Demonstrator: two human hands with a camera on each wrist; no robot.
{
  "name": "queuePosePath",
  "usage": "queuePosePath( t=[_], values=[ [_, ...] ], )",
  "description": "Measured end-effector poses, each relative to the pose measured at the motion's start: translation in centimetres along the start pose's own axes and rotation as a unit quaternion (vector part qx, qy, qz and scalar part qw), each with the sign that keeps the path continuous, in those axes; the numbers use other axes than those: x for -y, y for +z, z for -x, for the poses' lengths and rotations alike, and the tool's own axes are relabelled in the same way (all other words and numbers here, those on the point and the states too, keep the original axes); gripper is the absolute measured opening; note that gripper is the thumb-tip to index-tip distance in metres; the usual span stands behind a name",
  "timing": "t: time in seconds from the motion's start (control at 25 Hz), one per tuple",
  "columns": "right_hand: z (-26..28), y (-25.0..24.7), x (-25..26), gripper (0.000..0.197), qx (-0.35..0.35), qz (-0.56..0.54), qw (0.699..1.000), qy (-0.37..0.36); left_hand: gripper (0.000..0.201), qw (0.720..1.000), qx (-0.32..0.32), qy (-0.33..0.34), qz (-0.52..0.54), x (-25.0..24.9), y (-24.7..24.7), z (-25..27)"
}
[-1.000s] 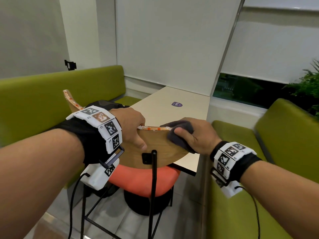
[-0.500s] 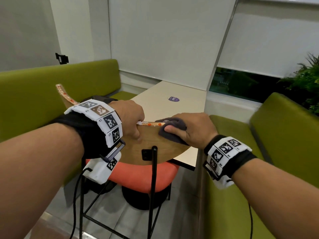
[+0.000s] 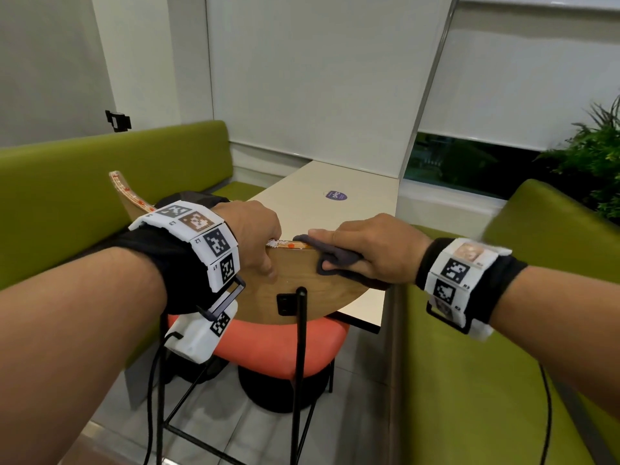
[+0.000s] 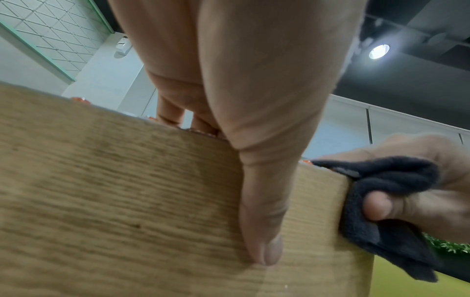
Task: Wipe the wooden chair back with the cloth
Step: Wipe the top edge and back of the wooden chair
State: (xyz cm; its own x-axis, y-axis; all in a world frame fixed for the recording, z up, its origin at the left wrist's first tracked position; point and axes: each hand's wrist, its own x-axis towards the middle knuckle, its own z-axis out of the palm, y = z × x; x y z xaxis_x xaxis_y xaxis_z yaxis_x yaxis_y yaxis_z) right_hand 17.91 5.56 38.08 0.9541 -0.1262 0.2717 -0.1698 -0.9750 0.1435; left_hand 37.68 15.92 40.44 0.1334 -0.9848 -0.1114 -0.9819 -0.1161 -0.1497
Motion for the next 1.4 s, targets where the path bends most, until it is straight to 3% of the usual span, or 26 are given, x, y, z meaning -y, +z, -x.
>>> queuePosePath(
  t=[0.12,0.28,0.4,0.52,0.6,0.68,0.84,0.92,1.0,1.12,1.24,1.32,1.4],
  values=[
    [-0.3,2.0,1.6,0.071,-0.106,0.02,0.99,0.088,0.047,1.0,0.004,-0.002,0.0,0.0,0.2,0.0],
    [-1.8,0.9,3.0,0.071,-0.051,0.053,0.973,0.218,0.046,1.0,-0.004,-0.002,0.007,0.1,0.2,-0.1],
    [-1.3,0.9,2.7,0.074,-0.058,0.031,0.981,0.182,0.044,1.0,-0.012,-0.005,0.021,0.4,0.3,0.2],
    [-0.1,2.7,1.6,0.055,-0.13,0.073,0.989,0.009,0.046,1.0,-0.013,-0.005,0.014,1.4,0.4,0.6],
    [0.2,2.7,1.1,0.047,-0.127,0.093,0.987,-0.042,0.044,1.0,-0.009,-0.005,0.009,2.2,0.5,0.8],
    [-0.1,1.9,1.6,0.052,-0.09,0.057,0.994,-0.012,0.04,1.0,-0.01,0.0,0.008,2.7,0.5,0.6],
    [-2.5,0.3,2.6,0.053,0.055,0.054,0.986,0.15,0.043,1.0,-0.015,0.014,-0.019,2.8,0.3,0.0],
    [-3.4,0.2,3.3,0.063,0.064,0.071,0.978,0.187,0.043,0.999,-0.013,0.021,-0.024,2.9,0.3,-0.2],
    [-3.2,0.7,3.7,0.069,0.023,0.083,0.975,0.204,0.043,0.999,-0.014,0.03,-0.023,3.0,0.3,-0.2],
    [-2.6,2.1,4.1,0.076,-0.073,0.103,0.973,0.193,0.041,0.998,-0.021,0.043,-0.027,3.2,0.4,-0.1],
    [-2.2,3.0,3.6,0.064,-0.16,0.096,0.979,0.081,0.041,0.997,-0.029,0.06,-0.03,3.7,0.5,-0.2],
    [-1.6,2.6,2.9,0.059,-0.122,0.1,0.987,0.031,0.042,0.997,-0.028,0.075,-0.016,4.0,0.6,-0.3],
    [-1.7,1.4,2.9,0.067,-0.004,0.096,0.993,0.066,0.044,0.996,-0.022,0.087,-0.007,4.2,0.8,-0.3]
  ],
)
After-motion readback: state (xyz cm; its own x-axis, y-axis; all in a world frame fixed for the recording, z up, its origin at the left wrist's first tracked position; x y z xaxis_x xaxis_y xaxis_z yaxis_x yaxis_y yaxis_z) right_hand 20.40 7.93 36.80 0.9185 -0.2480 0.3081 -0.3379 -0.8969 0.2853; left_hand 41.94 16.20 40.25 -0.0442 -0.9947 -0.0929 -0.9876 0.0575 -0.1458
